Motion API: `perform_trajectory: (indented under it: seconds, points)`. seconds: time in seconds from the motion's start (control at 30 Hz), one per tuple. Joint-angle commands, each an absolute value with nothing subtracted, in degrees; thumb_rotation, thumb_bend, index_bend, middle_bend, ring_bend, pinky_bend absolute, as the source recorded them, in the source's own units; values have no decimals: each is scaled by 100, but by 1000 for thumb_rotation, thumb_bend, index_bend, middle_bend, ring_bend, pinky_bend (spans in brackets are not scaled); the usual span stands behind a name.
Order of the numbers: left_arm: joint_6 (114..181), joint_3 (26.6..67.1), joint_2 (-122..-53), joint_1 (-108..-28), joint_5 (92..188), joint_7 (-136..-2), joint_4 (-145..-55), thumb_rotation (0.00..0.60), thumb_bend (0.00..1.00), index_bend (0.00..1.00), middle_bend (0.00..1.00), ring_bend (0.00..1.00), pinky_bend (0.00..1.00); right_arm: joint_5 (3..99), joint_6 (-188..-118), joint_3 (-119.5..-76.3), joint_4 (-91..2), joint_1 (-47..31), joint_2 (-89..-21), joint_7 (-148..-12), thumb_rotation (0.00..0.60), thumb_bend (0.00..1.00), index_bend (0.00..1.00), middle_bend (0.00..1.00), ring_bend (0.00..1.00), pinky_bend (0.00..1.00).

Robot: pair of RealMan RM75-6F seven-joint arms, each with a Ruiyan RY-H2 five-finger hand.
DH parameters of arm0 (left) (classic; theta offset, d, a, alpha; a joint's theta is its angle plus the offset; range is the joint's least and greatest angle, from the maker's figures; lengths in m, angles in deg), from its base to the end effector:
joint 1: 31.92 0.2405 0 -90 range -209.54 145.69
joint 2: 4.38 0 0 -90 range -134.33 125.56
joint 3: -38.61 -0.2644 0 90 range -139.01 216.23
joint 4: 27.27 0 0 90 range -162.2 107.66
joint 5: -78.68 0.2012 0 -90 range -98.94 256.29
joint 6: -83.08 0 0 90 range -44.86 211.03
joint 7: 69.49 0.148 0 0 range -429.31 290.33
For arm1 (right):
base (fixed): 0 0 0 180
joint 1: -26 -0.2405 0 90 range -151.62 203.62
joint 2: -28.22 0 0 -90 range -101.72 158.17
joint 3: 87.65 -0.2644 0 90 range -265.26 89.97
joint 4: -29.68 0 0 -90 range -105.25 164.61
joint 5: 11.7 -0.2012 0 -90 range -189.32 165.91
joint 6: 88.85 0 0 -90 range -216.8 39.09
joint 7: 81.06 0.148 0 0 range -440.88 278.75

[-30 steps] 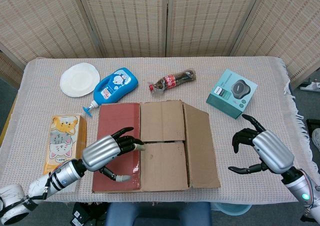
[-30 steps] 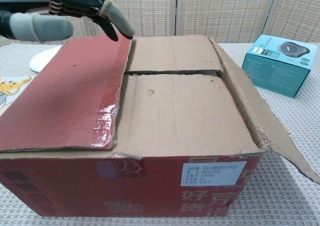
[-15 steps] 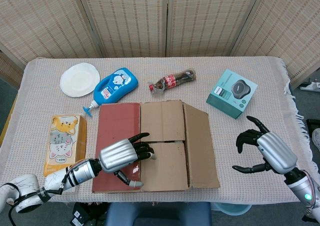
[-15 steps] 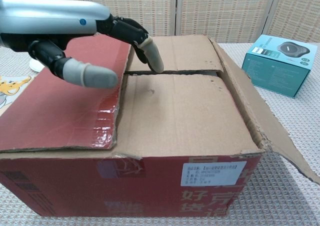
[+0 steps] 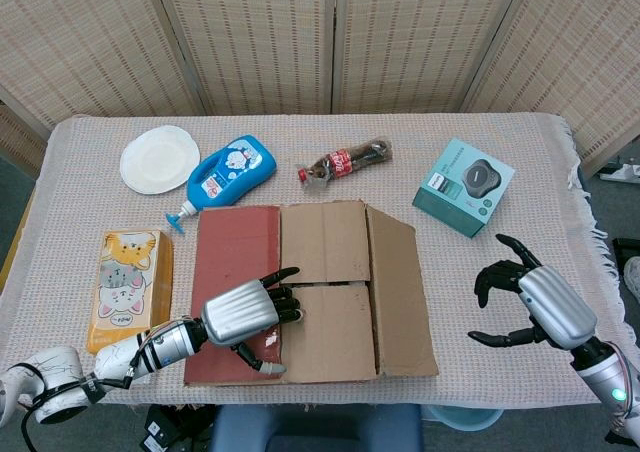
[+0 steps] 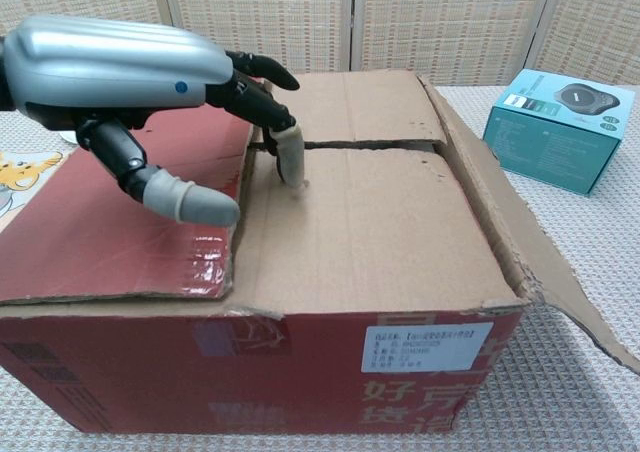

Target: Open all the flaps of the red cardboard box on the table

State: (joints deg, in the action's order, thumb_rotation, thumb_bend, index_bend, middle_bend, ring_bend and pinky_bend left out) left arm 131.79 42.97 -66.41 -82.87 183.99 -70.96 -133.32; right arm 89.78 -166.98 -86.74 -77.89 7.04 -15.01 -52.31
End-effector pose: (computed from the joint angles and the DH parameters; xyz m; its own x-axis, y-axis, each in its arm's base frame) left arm -0.0657 0.2845 0.0739 0.6565 0.1163 0.7453 0.3851 -0.9012 -0.1986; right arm -0.2109 -0.2189 0.2154 0.1254 -0.2565 0.9584 -0.9220 -0.3867 0.0171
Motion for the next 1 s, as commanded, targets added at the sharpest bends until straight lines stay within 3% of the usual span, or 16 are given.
perform_trajectory:
  seconds: [0.03, 0.3, 1.0]
  points:
    - [13215, 4254, -6629, -8286, 18388, -6997, -13319, 93, 226, 393, 417, 360, 0, 8981, -16714, -8672, -7752, 717, -1521, -5186, 254, 66, 579, 501, 388, 0]
    - [13428, 4223, -6596, -8240, 18378, -6743, -13308, 95, 227, 503, 523, 467, 0, 9003, -16774, -8667, -7695, 758, -1548, -5116, 254, 67, 579, 501, 389, 0]
    - [14398, 4310, -5178, -7704, 18124, -7101, -14321, 94, 226, 505, 533, 476, 0, 8996, -17096, -8758, -7544, 876, -1530, -4889, 255, 66, 579, 501, 387, 0]
